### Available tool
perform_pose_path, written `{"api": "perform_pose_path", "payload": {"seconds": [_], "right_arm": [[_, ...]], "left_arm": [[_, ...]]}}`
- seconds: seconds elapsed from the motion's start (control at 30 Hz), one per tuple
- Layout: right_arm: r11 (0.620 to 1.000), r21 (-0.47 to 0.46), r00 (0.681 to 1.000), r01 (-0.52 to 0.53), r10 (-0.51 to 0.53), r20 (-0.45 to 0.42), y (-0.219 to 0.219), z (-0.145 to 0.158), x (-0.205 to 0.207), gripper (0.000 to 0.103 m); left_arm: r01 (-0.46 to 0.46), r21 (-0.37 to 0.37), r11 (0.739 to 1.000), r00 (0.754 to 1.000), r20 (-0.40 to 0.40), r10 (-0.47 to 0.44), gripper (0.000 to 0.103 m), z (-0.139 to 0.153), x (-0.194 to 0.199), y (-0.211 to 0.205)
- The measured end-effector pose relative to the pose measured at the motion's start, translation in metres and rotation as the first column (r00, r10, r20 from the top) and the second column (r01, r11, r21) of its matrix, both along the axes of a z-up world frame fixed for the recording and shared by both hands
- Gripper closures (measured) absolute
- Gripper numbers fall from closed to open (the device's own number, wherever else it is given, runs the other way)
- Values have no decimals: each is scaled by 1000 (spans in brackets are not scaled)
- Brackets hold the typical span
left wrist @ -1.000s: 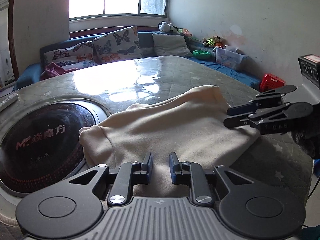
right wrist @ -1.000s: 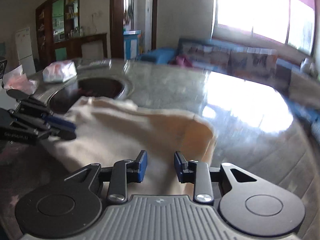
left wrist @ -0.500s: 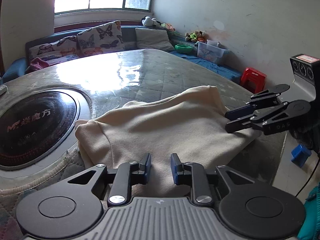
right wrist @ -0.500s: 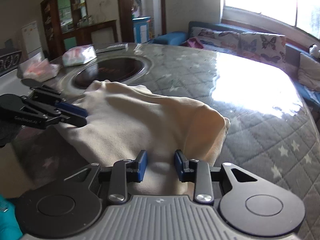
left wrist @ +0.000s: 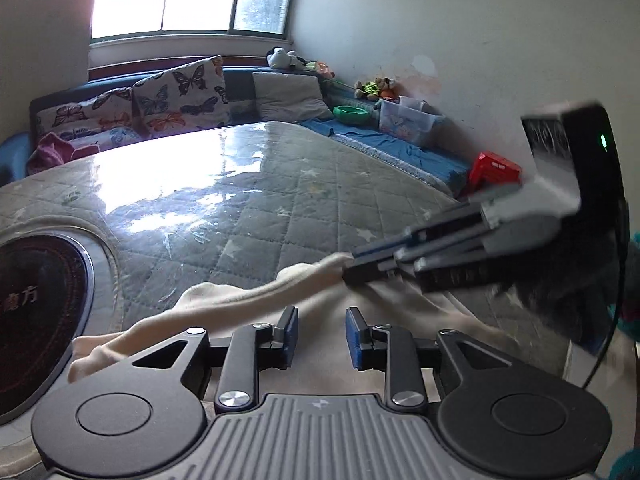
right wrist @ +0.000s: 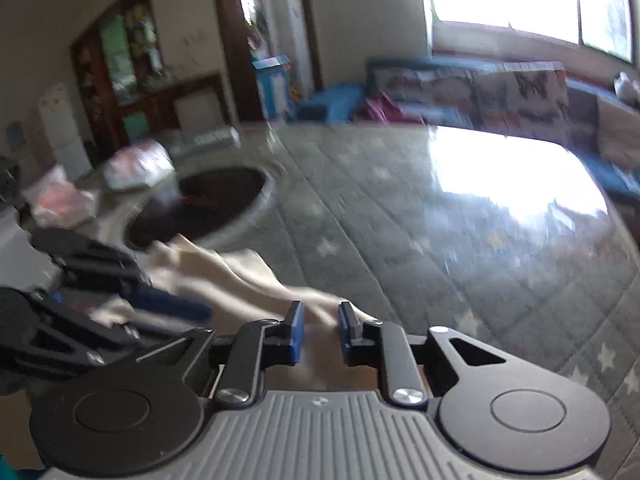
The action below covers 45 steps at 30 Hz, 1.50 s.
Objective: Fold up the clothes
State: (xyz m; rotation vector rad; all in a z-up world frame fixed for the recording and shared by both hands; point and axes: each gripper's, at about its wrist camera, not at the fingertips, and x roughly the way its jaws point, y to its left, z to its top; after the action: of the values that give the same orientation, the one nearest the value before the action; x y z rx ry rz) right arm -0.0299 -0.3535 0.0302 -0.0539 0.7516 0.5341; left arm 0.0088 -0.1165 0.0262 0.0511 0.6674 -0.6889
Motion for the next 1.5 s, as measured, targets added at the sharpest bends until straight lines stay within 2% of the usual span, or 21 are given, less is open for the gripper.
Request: {"api": "perform_pose_path", "payload": {"seconds": [0.1, 0.23, 0.37, 0.53, 0.73, 0.8, 0.9, 1.03, 1.13, 1.33, 1.5], "right_arm": [[1000, 9, 1000, 9, -9, -24, -6, -8, 1, 87], [1000, -1, 1000, -11, 11, 19, -2, 6, 1, 87], [998, -21, 998, -56, 56, 7, 16, 4, 16, 87], [997, -54, 998, -61, 60, -8, 27, -6, 29, 87], [995, -53, 997, -82, 83, -1, 34, -5, 26, 87], [994, -70, 996, -84, 85, 3, 35, -9, 28, 87], [997, -48, 998, -57, 57, 8, 31, -4, 30, 87], [995, -51, 995, -86, 88, 45, 33, 7, 16, 86], [992, -57, 991, -117, 120, 63, 40, 9, 6, 86], [983, -123, 986, -140, 149, 75, 57, -6, 0, 85], [983, -130, 983, -126, 141, 118, 58, 2, -9, 82]], "left_arm": [[-9, -3, 1000, 1000, -20, 9, 68, -8, 11, -2], [-13, -20, 1000, 999, -37, 12, 63, -15, 18, -3], [-20, -38, 999, 999, -36, 19, 62, -11, 17, 5], [-68, -59, 996, 998, -22, 67, 62, -2, 18, 27], [-116, -70, 991, 991, -71, 111, 63, -12, 39, 42], [-116, -77, 990, 992, -67, 111, 63, -10, 39, 43], [-143, -78, 987, 989, -54, 139, 63, -4, 37, 49], [-188, -86, 978, 982, -17, 187, 63, 7, 26, 68], [-200, -53, 978, 979, 24, 201, 63, 10, 11, 77], [-231, 94, 969, 971, 85, 223, 63, -9, -11, 76], [-270, 88, 959, 958, 129, 257, 63, -6, -24, 78]]}}
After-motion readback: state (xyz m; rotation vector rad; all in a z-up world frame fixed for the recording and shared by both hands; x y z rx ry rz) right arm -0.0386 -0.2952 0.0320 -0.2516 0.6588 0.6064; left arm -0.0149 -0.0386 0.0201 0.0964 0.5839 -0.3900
